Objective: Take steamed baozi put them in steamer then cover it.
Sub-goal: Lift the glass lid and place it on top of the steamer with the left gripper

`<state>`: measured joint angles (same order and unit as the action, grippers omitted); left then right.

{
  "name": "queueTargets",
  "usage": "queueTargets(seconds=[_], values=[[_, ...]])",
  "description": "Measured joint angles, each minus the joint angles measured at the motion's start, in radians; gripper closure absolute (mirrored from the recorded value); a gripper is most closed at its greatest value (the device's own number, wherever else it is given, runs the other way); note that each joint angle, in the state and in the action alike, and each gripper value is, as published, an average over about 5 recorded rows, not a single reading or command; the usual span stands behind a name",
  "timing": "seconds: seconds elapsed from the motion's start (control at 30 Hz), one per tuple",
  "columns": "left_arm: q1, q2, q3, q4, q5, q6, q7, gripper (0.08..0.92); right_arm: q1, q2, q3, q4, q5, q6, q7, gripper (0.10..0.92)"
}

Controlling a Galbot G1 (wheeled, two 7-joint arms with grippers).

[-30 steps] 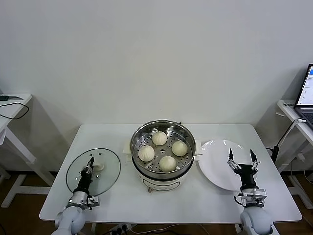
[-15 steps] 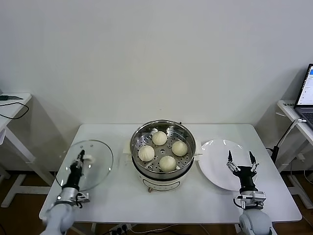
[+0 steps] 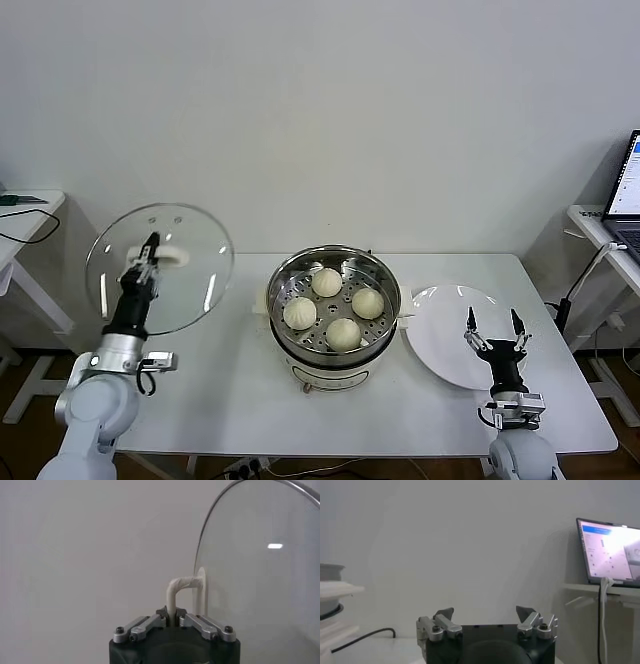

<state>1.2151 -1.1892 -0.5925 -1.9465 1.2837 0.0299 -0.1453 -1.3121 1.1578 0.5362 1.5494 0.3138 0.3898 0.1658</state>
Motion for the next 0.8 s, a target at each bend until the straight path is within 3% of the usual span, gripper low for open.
queueTargets(seconds=[0.2,0.4,0.8], values=[[-0.033,-0.011,0.163,-0.121,-0.042,0.117,0.102,0.807,0.002,0.006,0.001,-0.004,-0.008,-0.004,-0.002,0.203],[-0.081,-0.057,0.353,-0.163,-0.033,0.248,0.202,0.807,0.003,0.016,0.006,-0.013,-0.016,-0.004,-0.004,0.203],[-0.192,-0.197,0.583,-0.04,0.069,0.419,0.326,0.807,0.002,0.037,0.014,-0.038,-0.025,0.01,-0.013,0.203]])
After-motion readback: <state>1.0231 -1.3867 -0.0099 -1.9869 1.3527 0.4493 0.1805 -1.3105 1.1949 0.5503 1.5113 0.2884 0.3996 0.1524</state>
